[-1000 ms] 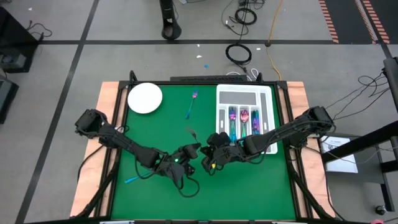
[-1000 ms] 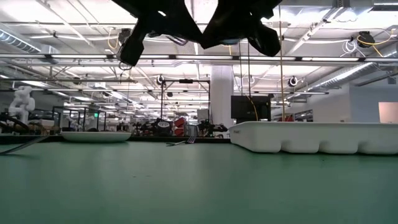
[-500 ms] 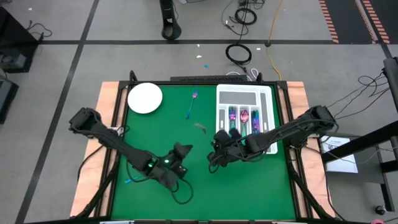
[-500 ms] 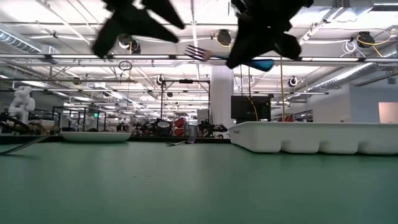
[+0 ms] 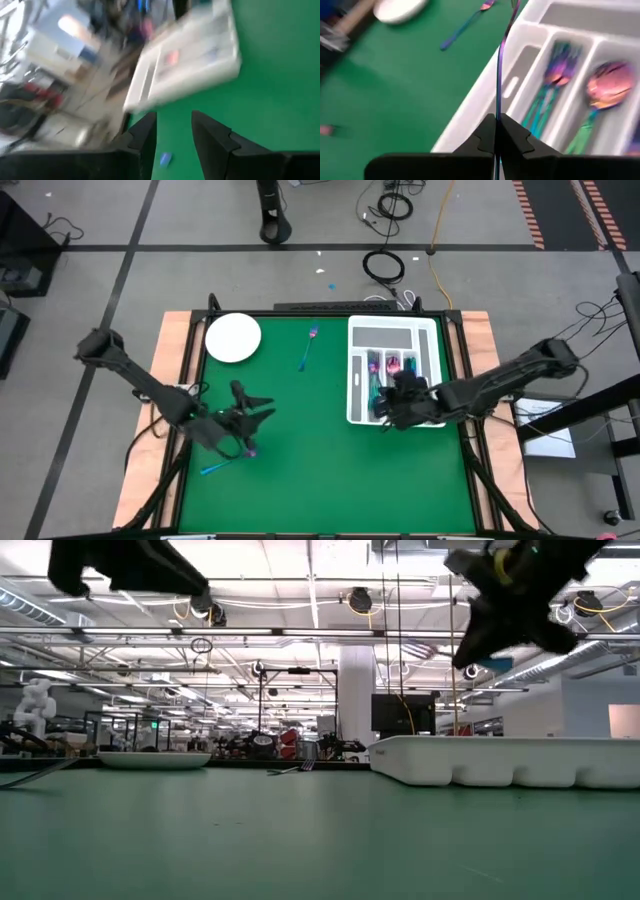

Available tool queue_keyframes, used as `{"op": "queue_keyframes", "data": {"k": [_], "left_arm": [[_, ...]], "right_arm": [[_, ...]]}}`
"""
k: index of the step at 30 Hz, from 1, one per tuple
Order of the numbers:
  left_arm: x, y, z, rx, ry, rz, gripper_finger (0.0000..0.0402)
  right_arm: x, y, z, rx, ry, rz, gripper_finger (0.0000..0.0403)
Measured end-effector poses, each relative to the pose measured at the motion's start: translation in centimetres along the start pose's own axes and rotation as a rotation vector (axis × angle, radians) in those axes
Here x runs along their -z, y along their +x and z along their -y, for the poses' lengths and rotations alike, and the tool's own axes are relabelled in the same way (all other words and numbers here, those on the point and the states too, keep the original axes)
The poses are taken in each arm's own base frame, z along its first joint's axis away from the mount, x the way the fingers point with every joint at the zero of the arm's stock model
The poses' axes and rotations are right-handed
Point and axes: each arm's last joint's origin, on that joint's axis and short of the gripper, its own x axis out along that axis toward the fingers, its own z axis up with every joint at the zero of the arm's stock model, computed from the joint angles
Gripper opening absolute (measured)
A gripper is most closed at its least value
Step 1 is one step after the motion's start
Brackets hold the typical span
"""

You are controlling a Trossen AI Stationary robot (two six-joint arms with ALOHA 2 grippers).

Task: Sort silverware
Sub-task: Put the blue fork into the white cutlery tray

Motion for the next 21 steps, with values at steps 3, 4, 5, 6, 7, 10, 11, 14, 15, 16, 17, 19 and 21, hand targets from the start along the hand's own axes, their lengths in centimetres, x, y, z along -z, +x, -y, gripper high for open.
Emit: {"op": "queue_keyframes", "data": {"k": [3,4,5,6,7,10,11,14,15,16,17,19,21], "left_arm": [[0.4,-1.0,-1.0,0.047,-0.175,0.271,0.0125],[0.5,-1.4,-1.4,0.071,-0.227,0.386,0.0125],[0.6,-1.7,-1.7,0.092,-0.261,0.497,0.0125],[0.8,-1.9,-2.0,0.1,-0.288,0.593,0.0125],[1.1,-2.1,-2.4,0.097,-0.314,0.672,0.0125],[1.6,-2.5,-3.3,0.053,-0.402,0.796,0.0125],[1.8,-2.4,-3.4,0.043,-0.412,0.802,0.0125],[2.5,-2.0,-3.1,0.039,-0.395,0.776,0.0125],[2.6,-1.9,-3.1,0.037,-0.392,0.77,0.0125],[2.6,-1.8,-3.1,0.032,-0.393,0.768,0.0125],[2.6,-1.8,-3.2,0.032,-0.403,0.768,0.0125],[2.6,-1.8,-3.2,0.041,-0.422,0.775,0.0125],[2.6,-1.8,-3.2,0.055,-0.434,0.784,0.0125]], "right_arm": [[1.1,1.1,2.2,-0.119,0.131,0.031,0.0],[1.4,1.5,2.9,-0.157,0.168,0.044,0.0],[1.6,1.8,3.4,-0.189,0.201,0.053,0.0],[1.7,2.2,3.9,-0.219,0.229,0.061,0.0],[1.7,2.6,4.3,-0.239,0.248,0.071,0.0],[1.5,3.5,5.1,-0.244,0.28,0.109,0.0],[1.3,3.7,5.3,-0.237,0.288,0.117,0.0],[0.9,4.5,5.7,-0.2,0.29,0.118,0.0],[0.8,4.7,5.8,-0.194,0.286,0.109,0.0],[0.7,4.9,5.9,-0.19,0.283,0.102,0.0],[0.6,5.1,5.9,-0.188,0.287,0.103,0.0],[0.6,5.3,5.9,-0.18,0.288,0.099,0.0],[0.6,5.5,5.9,-0.175,0.288,0.098,0.0]]}}
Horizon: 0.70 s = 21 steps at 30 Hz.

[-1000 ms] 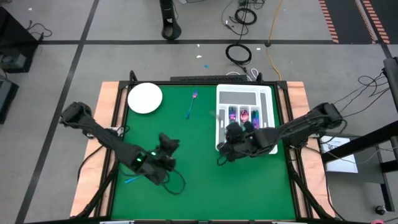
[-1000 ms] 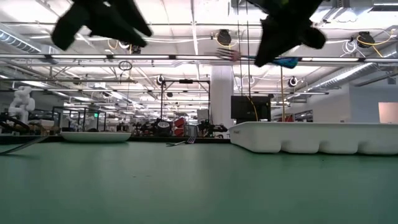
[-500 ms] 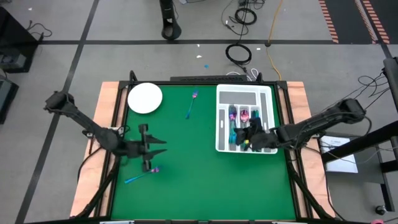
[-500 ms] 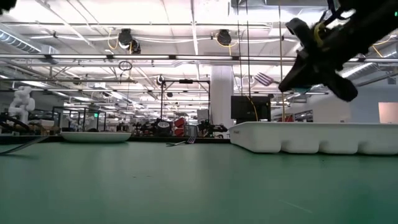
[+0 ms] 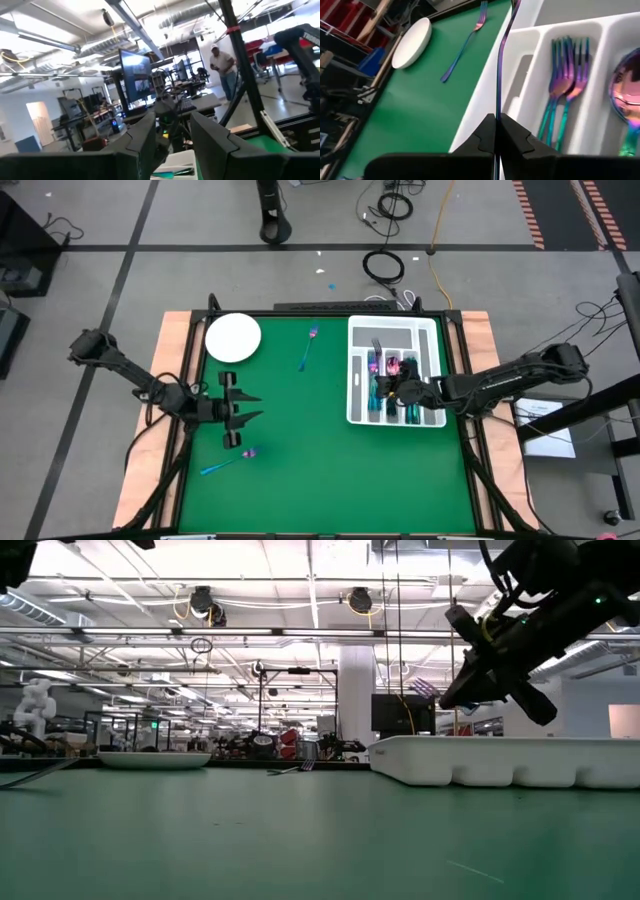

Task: Sort silverware
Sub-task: Put the blue fork into the white cutlery tray

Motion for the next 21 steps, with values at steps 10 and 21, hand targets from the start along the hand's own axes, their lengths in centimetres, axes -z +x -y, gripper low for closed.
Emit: {"op": "queue_keyframes", "data": {"k": [10,21], "left_arm": [[-1.3,-0.8,-1.0,0.014,-0.114,0.072,0.0125],[-0.6,-2.4,-3.0,-0.186,-0.005,-0.174,0.0125]], "right_arm": [[0.4,0.7,-0.2,-0.01,0.014,0.0,0.0],[0.9,1.3,-0.2,-0.012,0.018,-0.002,0.0]]}}
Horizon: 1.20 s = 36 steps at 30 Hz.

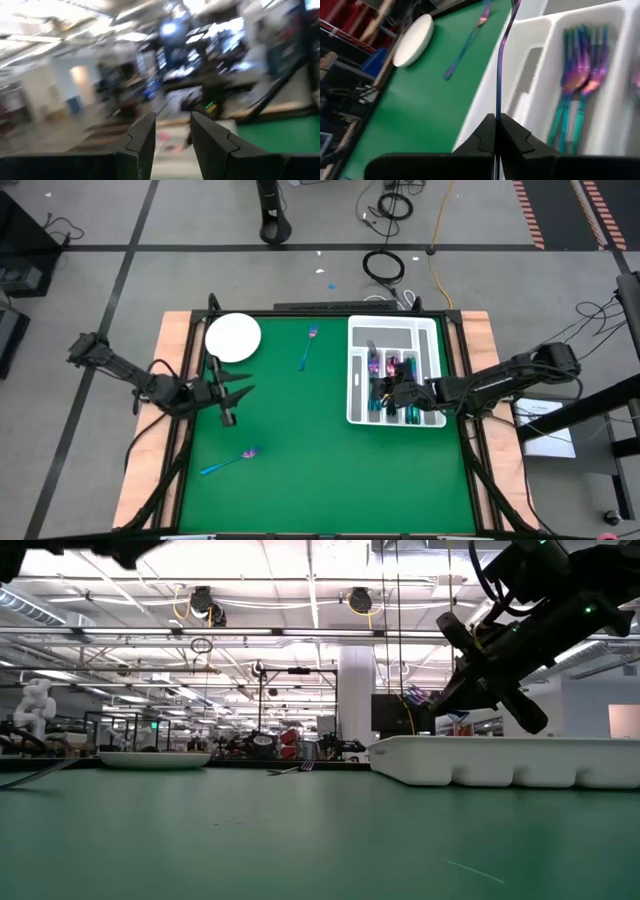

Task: Sort silverware
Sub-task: Put the blue fork into the white cutlery tray

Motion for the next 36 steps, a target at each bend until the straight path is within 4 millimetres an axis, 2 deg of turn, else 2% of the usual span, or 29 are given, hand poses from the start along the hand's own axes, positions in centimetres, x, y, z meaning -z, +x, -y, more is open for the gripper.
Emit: {"op": "queue_keyframes", "data": {"k": [3,18,31,36], "left_arm": [[0.5,-0.1,-0.5,-0.048,0.009,-0.056,0.0125],[0.5,0.0,-0.6,-0.026,-0.015,-0.043,0.0125],[0.5,0.0,-0.6,-0.026,-0.017,-0.042,0.0125],[0.5,0.0,-0.6,-0.025,-0.016,-0.042,0.0125]], "right_arm": [[0.1,0.2,0.0,-0.002,0.002,0.001,0.0],[1.7,1.7,1.2,0.088,0.049,-0.029,0.0],[1.9,1.7,2.0,0.157,0.062,-0.063,0.0001],[1.9,1.8,2.0,0.16,0.05,-0.084,0.0017]]}}
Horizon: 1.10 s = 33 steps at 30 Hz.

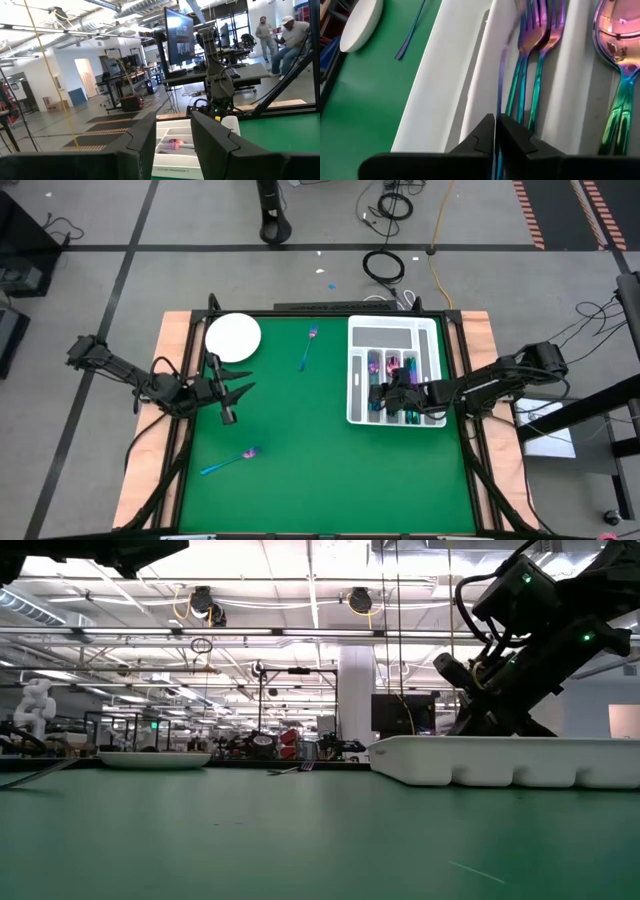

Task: Sort silverware
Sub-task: Put the blue fork into the white cutlery tray

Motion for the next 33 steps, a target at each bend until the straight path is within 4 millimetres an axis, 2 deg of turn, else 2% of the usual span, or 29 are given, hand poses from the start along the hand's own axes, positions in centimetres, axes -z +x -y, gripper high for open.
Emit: {"op": "queue_keyframes", "data": {"k": [14,23,28,33], "left_arm": [[0.0,0.0,0.0,0.0,0.0,0.0,0.0125],[0.3,0.0,0.1,0.013,0.027,-0.029,0.0125],[0.3,0.0,0.1,0.013,0.028,-0.03,0.0125],[0.4,0.0,0.2,0.014,0.028,-0.031,0.0125]], "right_arm": [[-0.5,0.0,-0.1,-0.004,-0.043,0.011,0.0066],[-2.3,-2.0,-1.4,-0.128,-0.086,0.051,0.0068],[-3.6,-3.5,-3.6,-0.245,-0.123,0.097,0.0068],[-5.0,-4.9,-7.0,-0.327,-0.192,0.148,0.0068]]}}
